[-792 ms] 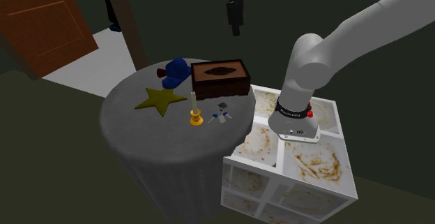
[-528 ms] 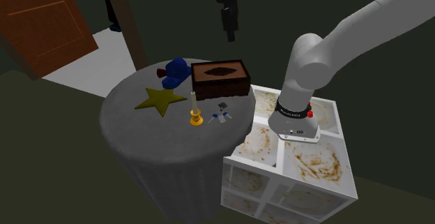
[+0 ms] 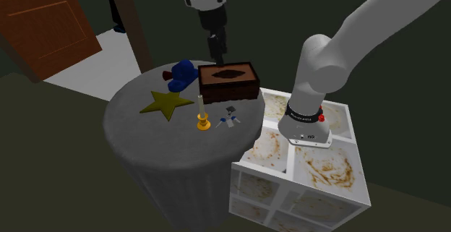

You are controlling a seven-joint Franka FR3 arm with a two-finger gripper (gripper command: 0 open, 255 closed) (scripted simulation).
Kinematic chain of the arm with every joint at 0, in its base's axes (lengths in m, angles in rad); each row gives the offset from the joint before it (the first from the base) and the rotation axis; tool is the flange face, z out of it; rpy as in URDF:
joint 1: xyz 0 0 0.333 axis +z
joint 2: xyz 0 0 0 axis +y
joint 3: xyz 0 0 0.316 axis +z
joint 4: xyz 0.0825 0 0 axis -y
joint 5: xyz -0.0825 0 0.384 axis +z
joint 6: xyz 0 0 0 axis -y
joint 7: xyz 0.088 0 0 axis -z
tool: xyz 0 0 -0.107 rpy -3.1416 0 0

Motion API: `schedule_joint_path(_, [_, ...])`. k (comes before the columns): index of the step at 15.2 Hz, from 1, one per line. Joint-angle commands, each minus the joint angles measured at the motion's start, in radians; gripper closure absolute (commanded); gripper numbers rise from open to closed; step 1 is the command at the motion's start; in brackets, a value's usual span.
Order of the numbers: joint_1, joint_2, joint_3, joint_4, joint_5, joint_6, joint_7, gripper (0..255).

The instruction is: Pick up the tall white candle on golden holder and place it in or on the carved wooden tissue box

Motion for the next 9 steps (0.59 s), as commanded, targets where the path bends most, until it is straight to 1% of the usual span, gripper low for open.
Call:
schedule_joint_path(1, [0.019,0.055,0.027,0.007,0.018,0.055,0.013,0])
schedule_joint_path(5, [0.054,0.167,0.082,0.032,0.043,0.151,0.040,0])
schedule_joint_path(9, [0.084,0.288,0.135,0.074,0.053,0.239,0.069,0])
